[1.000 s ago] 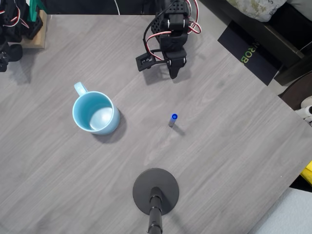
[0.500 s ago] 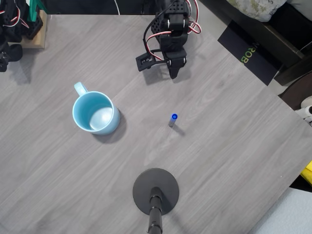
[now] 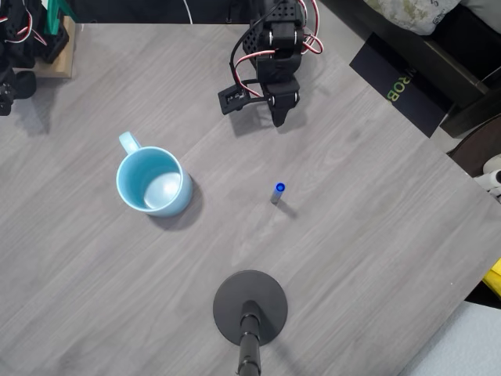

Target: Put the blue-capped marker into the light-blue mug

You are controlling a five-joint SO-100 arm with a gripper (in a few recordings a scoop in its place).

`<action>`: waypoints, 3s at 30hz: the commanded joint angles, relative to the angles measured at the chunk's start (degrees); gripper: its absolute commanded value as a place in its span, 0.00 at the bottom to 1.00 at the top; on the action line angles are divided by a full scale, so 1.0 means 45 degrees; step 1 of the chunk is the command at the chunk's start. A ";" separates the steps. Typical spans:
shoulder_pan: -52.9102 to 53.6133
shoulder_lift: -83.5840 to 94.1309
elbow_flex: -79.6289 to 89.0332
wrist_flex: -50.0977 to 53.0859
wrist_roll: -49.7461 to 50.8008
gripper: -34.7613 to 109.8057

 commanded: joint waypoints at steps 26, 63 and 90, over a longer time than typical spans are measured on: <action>0.0039 0.0332 0.0039 0.0195 0.0000 0.24; -0.0156 0.0332 0.0039 0.0195 0.0000 0.24; 0.2227 0.0293 0.0039 -0.0020 -0.5918 0.24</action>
